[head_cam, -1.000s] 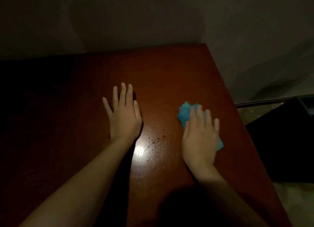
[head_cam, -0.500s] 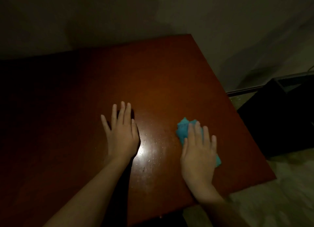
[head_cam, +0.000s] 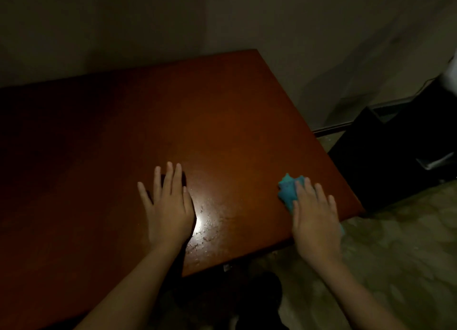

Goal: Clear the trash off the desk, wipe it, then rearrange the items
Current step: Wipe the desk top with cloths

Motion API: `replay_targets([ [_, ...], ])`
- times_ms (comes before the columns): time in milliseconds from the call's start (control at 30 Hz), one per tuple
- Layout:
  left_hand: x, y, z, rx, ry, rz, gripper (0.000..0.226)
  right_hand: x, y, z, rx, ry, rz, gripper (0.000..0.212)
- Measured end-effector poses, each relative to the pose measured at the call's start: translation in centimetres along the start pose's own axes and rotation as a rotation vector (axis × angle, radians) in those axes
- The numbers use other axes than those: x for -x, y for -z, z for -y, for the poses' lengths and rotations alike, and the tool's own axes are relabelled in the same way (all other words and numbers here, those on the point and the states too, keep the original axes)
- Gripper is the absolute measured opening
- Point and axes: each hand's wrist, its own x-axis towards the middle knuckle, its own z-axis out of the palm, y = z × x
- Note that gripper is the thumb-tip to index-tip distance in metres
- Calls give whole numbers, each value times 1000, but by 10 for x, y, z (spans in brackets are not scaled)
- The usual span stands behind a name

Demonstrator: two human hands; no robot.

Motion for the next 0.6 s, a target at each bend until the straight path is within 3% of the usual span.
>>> replay_targets([
  [233, -29, -11, -11, 36, 119, 12, 58, -71, 8, -37, 24, 235, 101, 56],
  [600, -155, -44, -131, 21, 55, -13, 58, -266, -6, -17, 34, 488, 151, 49],
])
